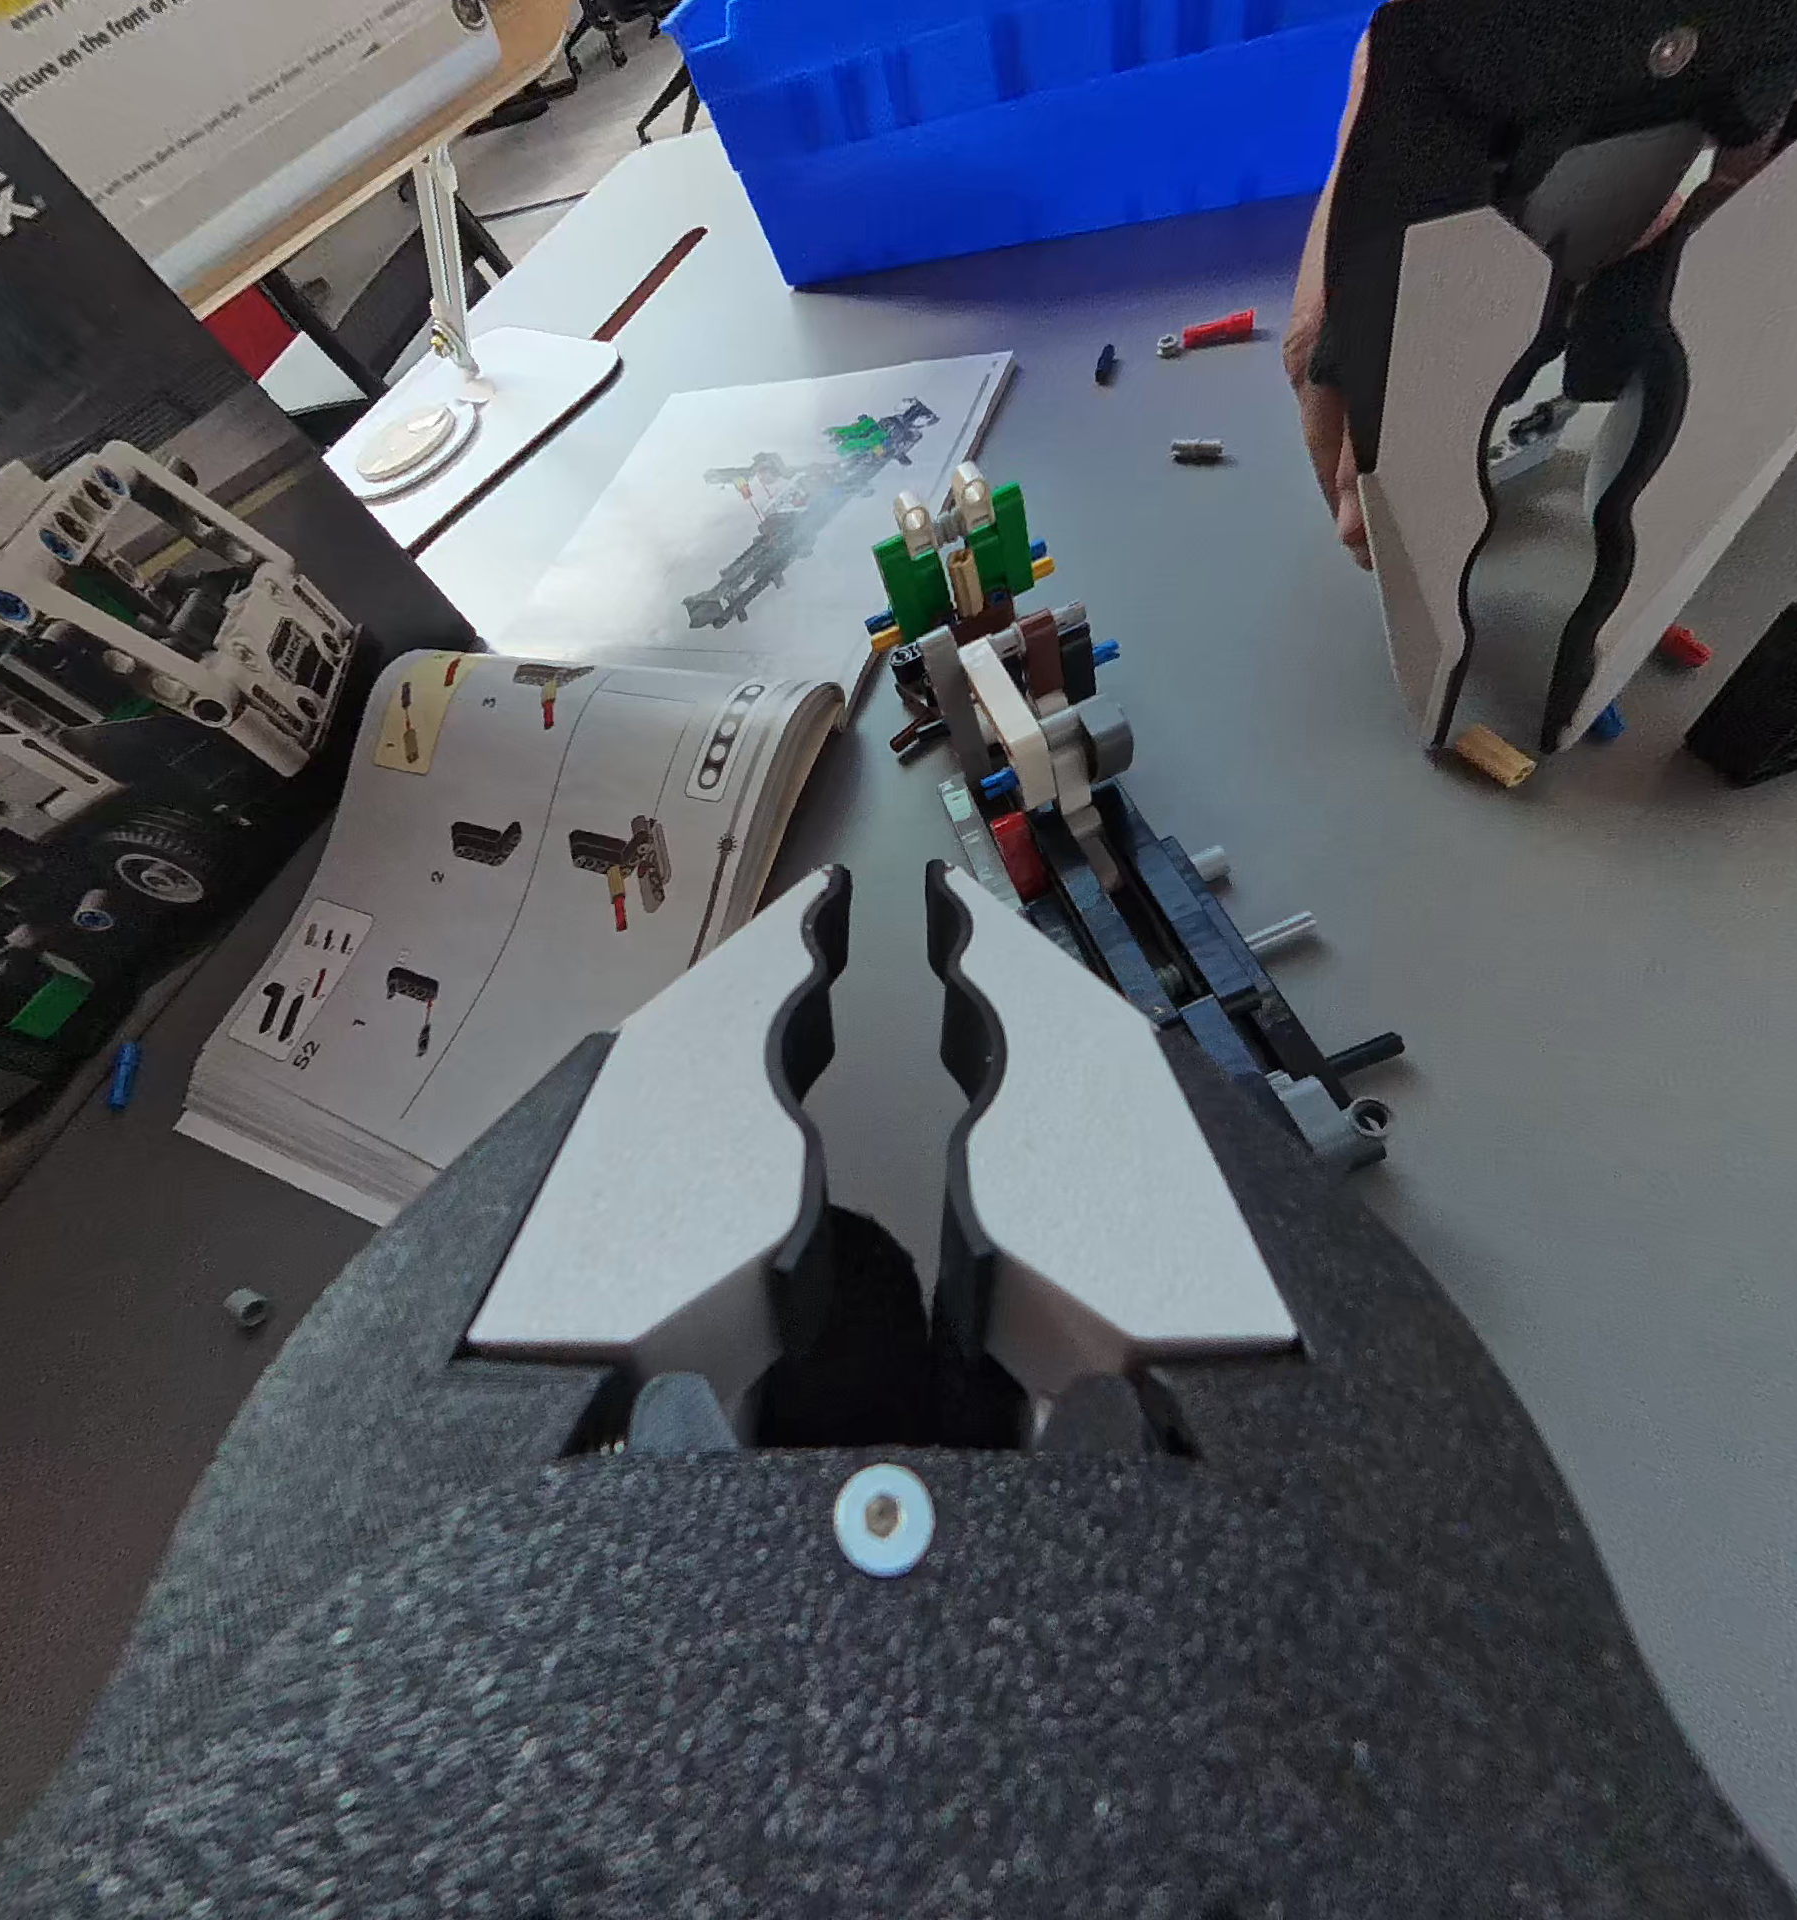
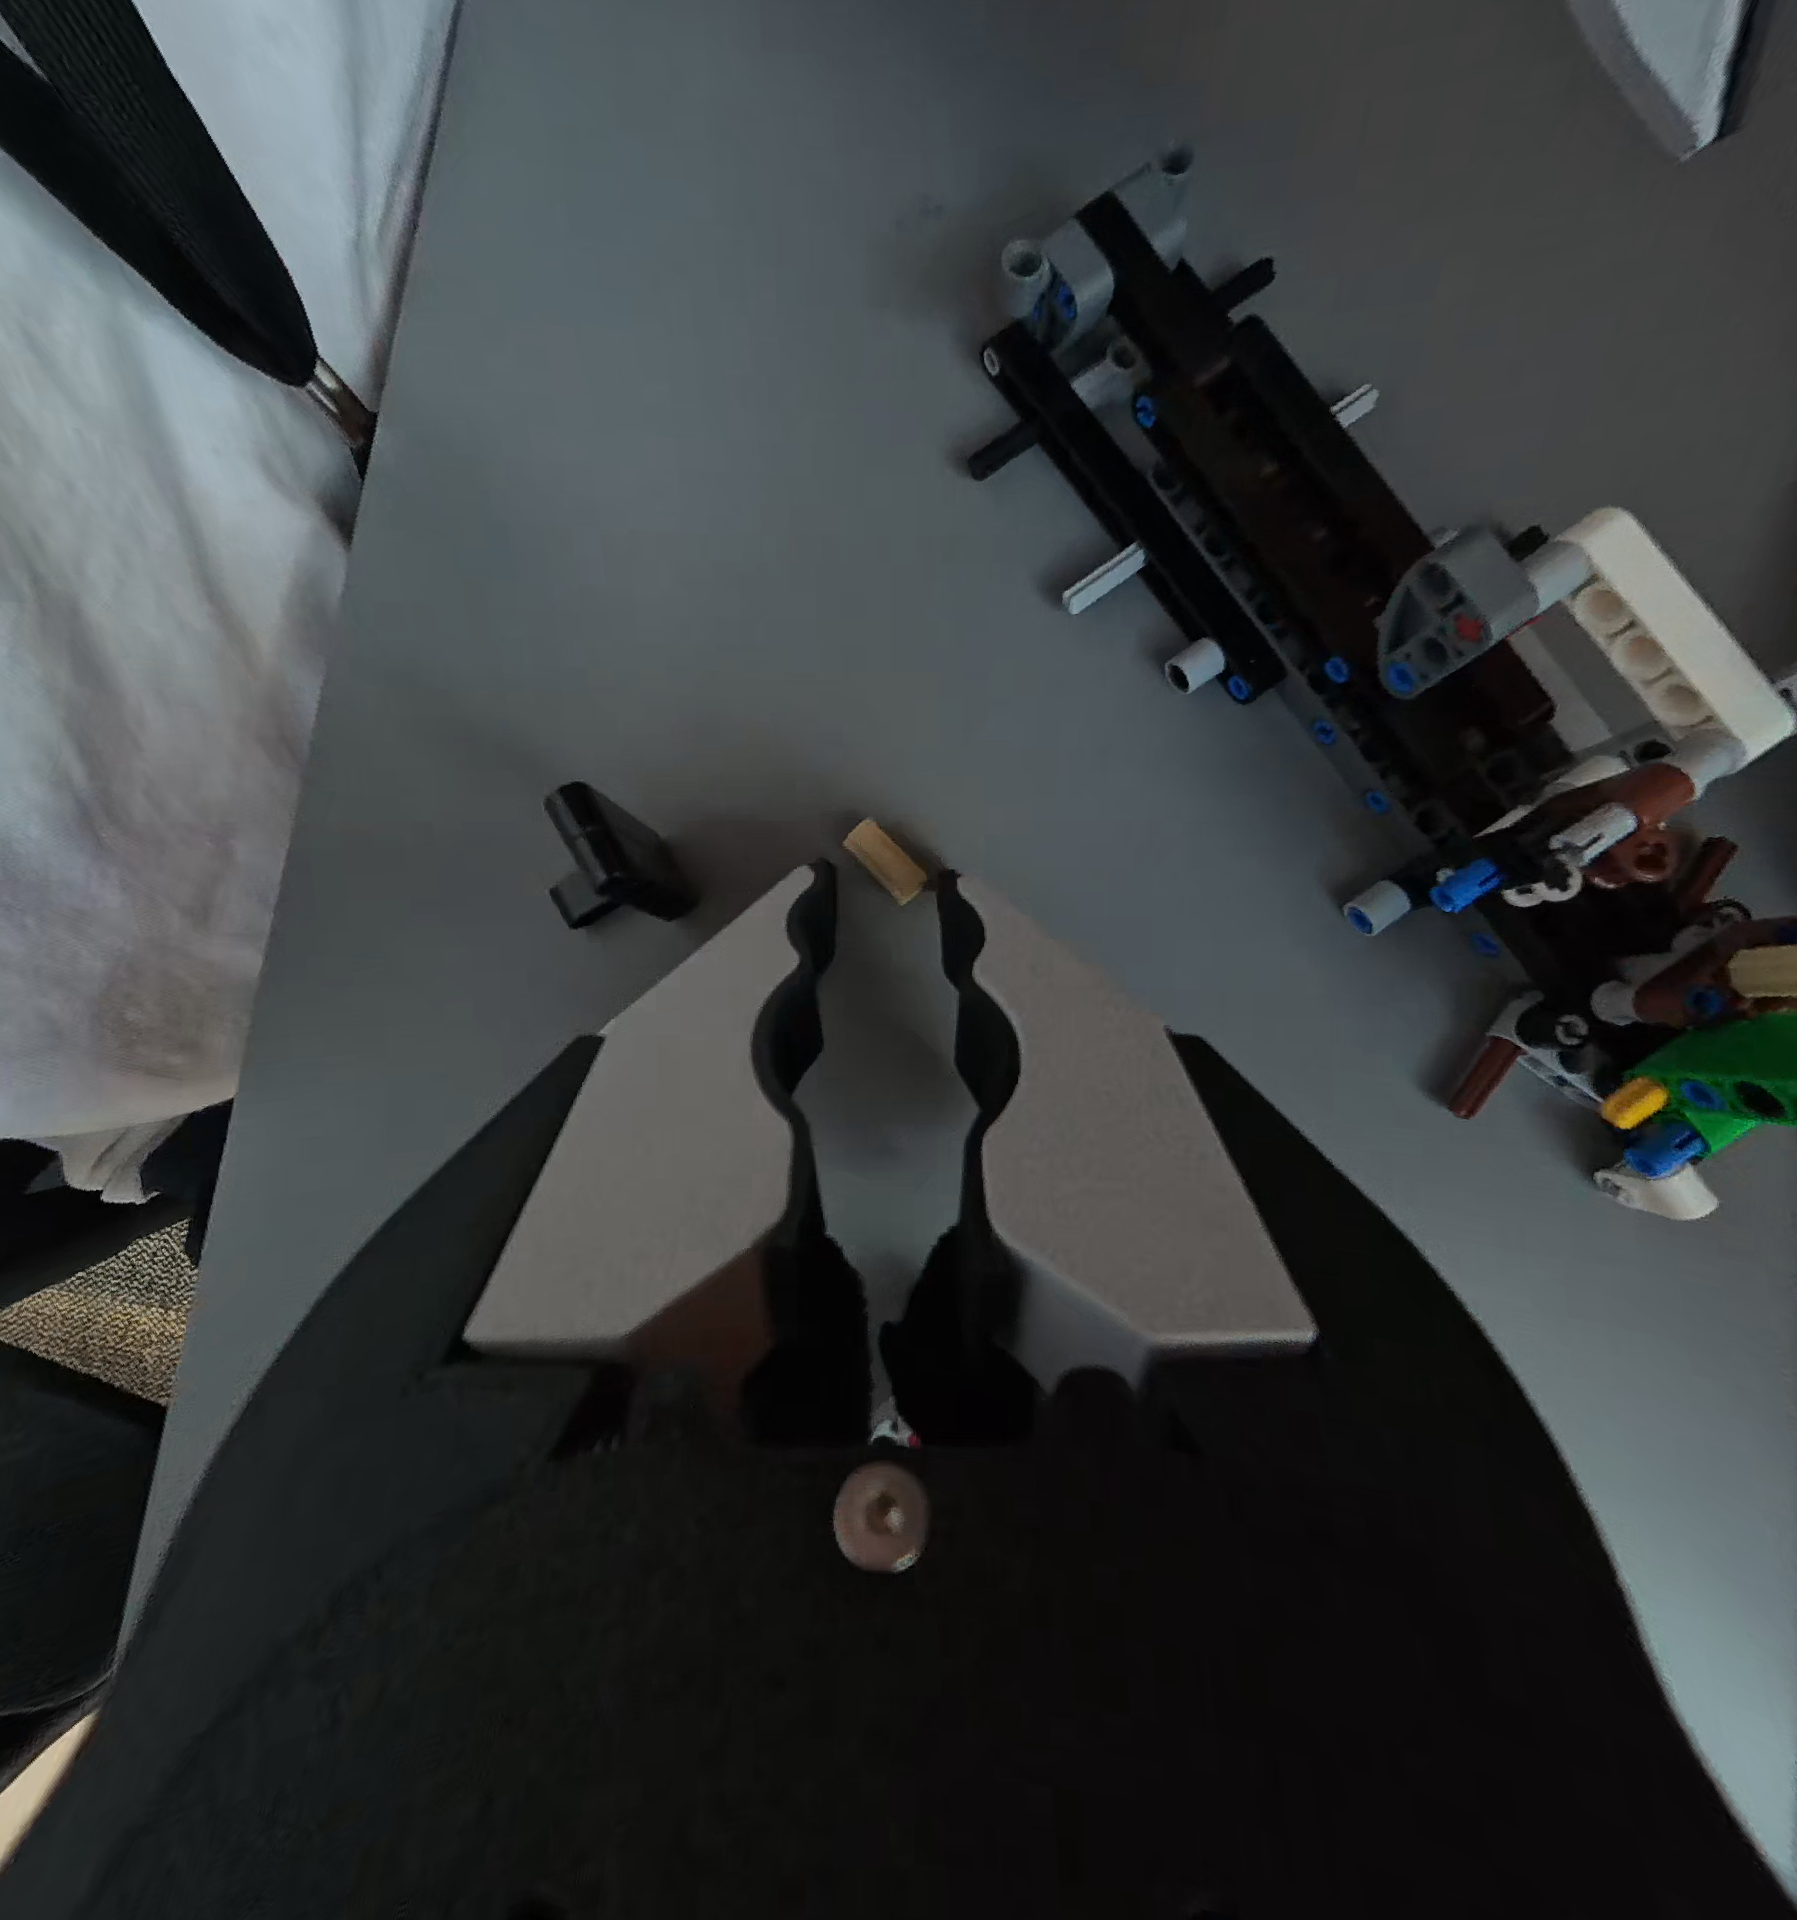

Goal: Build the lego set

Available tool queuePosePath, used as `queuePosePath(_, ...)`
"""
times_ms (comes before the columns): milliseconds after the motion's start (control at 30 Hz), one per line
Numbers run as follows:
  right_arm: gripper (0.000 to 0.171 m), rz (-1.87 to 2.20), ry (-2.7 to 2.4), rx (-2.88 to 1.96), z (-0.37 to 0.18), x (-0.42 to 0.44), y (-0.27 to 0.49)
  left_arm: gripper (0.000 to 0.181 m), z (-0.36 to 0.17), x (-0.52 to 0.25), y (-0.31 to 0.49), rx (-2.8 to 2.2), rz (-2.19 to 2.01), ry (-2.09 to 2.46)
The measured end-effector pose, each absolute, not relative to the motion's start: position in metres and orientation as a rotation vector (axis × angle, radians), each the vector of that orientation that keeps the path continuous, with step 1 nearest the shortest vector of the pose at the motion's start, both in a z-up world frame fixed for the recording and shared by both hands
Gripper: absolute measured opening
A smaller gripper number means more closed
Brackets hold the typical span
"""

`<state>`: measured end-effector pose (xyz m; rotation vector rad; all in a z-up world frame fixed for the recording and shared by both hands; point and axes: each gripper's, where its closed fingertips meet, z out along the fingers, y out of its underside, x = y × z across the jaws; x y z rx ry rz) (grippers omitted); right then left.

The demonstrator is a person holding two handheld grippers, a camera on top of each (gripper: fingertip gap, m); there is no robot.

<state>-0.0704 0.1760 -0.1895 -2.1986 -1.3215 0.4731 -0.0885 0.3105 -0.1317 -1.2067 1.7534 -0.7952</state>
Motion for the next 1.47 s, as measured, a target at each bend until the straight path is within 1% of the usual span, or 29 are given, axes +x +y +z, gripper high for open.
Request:
queuePosePath(33,0.017,0.48,-1.333,-2.191,-0.19,-0.071,0.176,0.013,-0.132,-0.089,0.309,-1.2,-0.793,1.758)
queuePosePath(100,0.015,0.488,-1.345,-2.188,-0.19,-0.072,0.177,0.013,-0.131,-0.089,0.306,-1.185,-0.79,1.762)
queuePosePath(167,0.009,0.459,-1.356,-2.171,-0.19,-0.072,0.179,0.013,-0.13,-0.089,0.302,-1.171,-0.788,1.767)
queuePosePath(333,0.007,0.452,-1.229,-2.136,-0.185,-0.07,0.192,0.014,-0.124,-0.091,0.282,-1.082,-0.824,1.806)
queuePosePath(467,0.006,0.735,-0.956,-1.933,-0.137,-0.081,0.205,0.016,-0.114,-0.096,0.241,-0.905,-0.919,1.921)
queuePosePath(633,0.006,0.776,-0.916,-1.761,-0.101,-0.094,0.216,0.022,-0.098,-0.1,0.215,-0.767,-0.9,2.017)
queuePosePath(767,0.005,0.632,-1.004,-1.721,-0.098,-0.103,0.221,0.021,-0.1,-0.101,0.216,-0.764,-0.855,2.064)
queuePosePath(967,0.005,0.319,-1.13,-1.709,-0.104,-0.106,0.227,0.011,-0.104,-0.102,0.217,-0.824,-0.919,2.059)
queuePosePath(1200,0.005,0.103,-1.194,-1.717,-0.112,-0.1,0.234,0.011,-0.115,-0.099,0.229,-0.802,-0.763,2.057)
queuePosePath(1467,0.005,0.109,-1.209,-1.711,-0.114,-0.102,0.235,0.006,-0.117,-0.101,0.23,-0.767,-0.773,2.085)
